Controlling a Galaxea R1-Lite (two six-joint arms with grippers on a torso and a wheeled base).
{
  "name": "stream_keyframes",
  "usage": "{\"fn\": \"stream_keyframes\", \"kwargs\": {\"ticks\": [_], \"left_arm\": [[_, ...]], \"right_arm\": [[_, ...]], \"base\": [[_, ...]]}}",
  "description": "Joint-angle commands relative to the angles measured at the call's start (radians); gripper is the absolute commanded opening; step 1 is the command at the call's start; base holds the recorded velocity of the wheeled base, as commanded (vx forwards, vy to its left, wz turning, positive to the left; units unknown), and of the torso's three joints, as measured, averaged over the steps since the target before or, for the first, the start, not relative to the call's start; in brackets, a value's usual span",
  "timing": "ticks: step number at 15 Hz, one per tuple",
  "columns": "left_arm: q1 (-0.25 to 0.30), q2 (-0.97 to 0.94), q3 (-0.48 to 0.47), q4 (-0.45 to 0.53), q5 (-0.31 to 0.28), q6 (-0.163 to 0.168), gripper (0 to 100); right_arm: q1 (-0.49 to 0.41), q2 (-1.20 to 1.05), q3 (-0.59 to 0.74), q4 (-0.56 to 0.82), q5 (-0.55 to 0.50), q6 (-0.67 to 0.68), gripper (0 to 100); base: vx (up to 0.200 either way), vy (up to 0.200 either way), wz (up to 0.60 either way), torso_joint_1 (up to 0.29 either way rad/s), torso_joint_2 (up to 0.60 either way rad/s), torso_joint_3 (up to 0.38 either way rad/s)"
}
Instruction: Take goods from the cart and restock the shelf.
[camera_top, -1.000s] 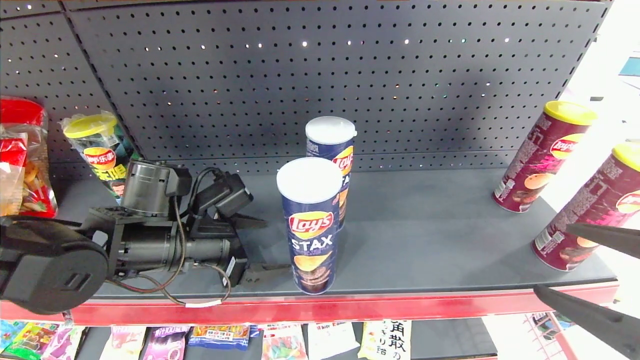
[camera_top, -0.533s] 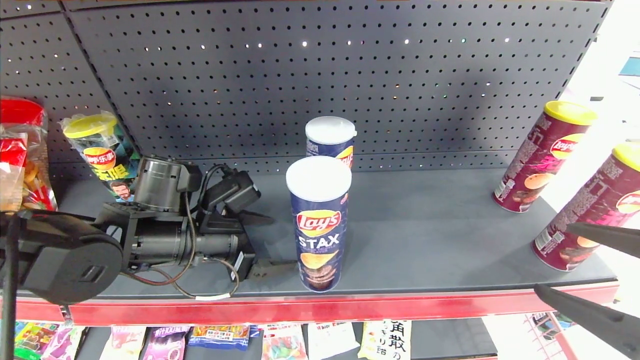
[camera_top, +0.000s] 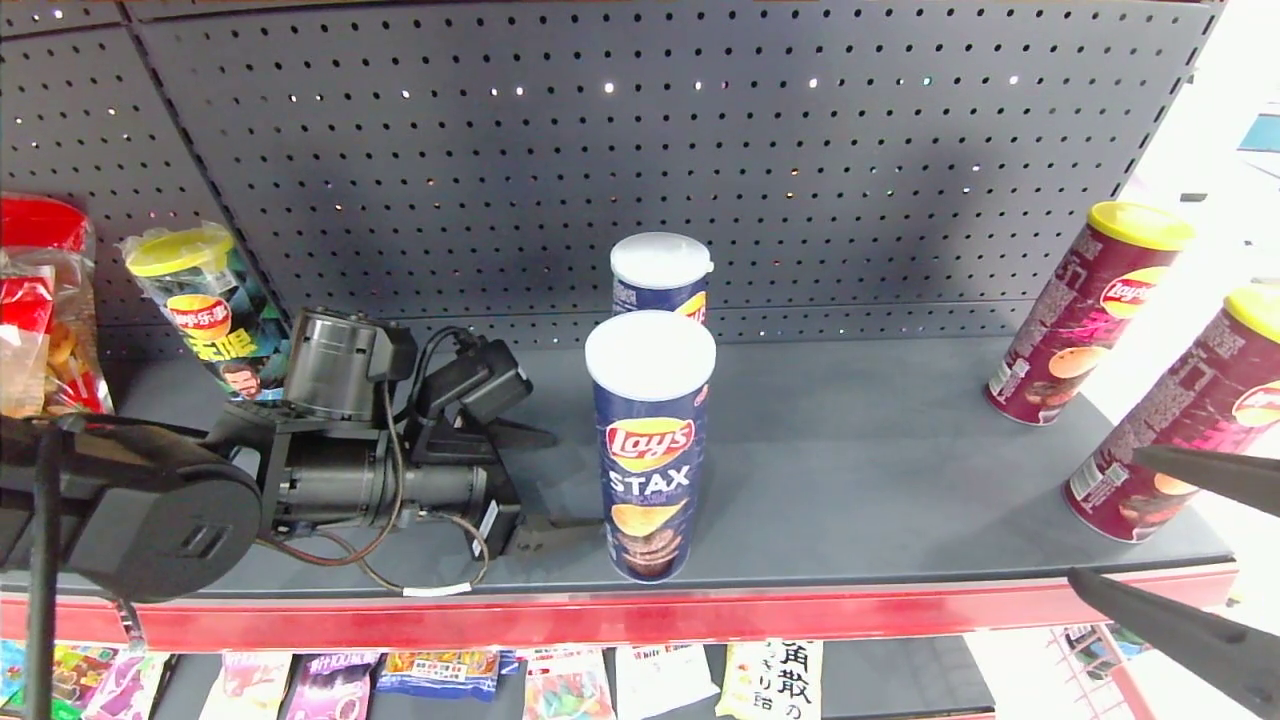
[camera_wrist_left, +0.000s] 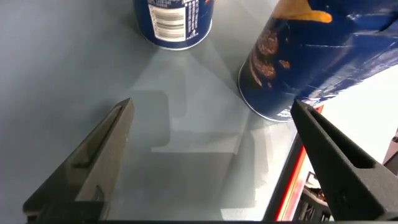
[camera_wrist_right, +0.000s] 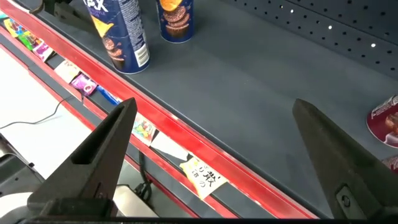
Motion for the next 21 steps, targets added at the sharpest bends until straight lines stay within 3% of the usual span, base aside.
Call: {"fn": "stream_keyframes", "kwargs": {"ticks": [1, 6, 9, 11, 12, 13, 14, 16, 17, 18, 21], "left_arm": [[0.0, 0.002, -0.002, 0.0, 0.0, -0.001, 100], [0.022, -0.052, 0.036, 0.0, 0.003, -0.004, 100], [0.074, -0.192, 0.15, 0.001, 0.009, -0.009, 100], [0.141, -0.376, 0.277, 0.003, 0.096, -0.029, 100], [0.167, -0.452, 0.311, 0.004, 0.153, -0.058, 100], [0.187, -0.595, 0.337, 0.038, 0.274, -0.127, 100], [0.186, -0.684, 0.352, 0.098, 0.386, -0.153, 100], [0.187, -0.857, 0.363, 0.281, 0.63, -0.156, 100], [0.189, -0.934, 0.363, 0.38, 0.656, -0.164, 100], [0.201, -1.02, 0.377, 0.46, 0.689, -0.199, 100], [0.218, -1.157, 0.452, 0.474, 0.719, -0.262, 100]], "right_arm": [[0.0, 0.004, 0.001, 0.001, 0.0, 0.0, 100], [0.0, -0.002, 0.015, 0.006, 0.0, 0.0, 100], [0.0, -0.022, 0.051, 0.01, -0.001, -0.002, 100], [-0.007, -0.079, 0.103, 0.009, -0.014, -0.002, 100], [-0.032, -0.111, 0.124, 0.01, -0.027, -0.002, 100], [-0.104, -0.163, 0.161, 0.01, -0.09, -0.005, 100], [-0.181, -0.195, 0.172, 0.012, -0.152, -0.006, 100], [-0.277, -0.25, 0.204, 0.013, -0.15, 0.049, 100], [-0.32, -0.26, 0.225, 0.01, -0.149, 0.093, 100], [-0.349, -0.27, 0.242, 0.006, -0.152, 0.122, 100], [-0.386, -0.341, 0.284, 0.018, -0.161, 0.156, 100]], "base": [[0.0, 0.0, 0.0, 0.0, 0.0, 0.0], [0.0, 0.0, 0.0, 0.0, 0.0, 0.0], [0.0, 0.0, 0.0, 0.0, 0.0, 0.0], [0.0, 0.0, 0.0, 0.0, 0.0, 0.0], [0.0, 0.0, 0.0, 0.0, 0.0, 0.0], [0.0, 0.0, 0.0, 0.0, 0.0, 0.0], [0.0, 0.0, 0.0, 0.0, 0.0, 0.0], [0.0, 0.0, 0.0, 0.0, 0.0, 0.0], [0.0, 0.0, 0.0, 0.0, 0.0, 0.0], [0.0, 0.0, 0.0, 0.0, 0.0, 0.0], [0.0, 0.0, 0.0, 0.0, 0.0, 0.0]]}}
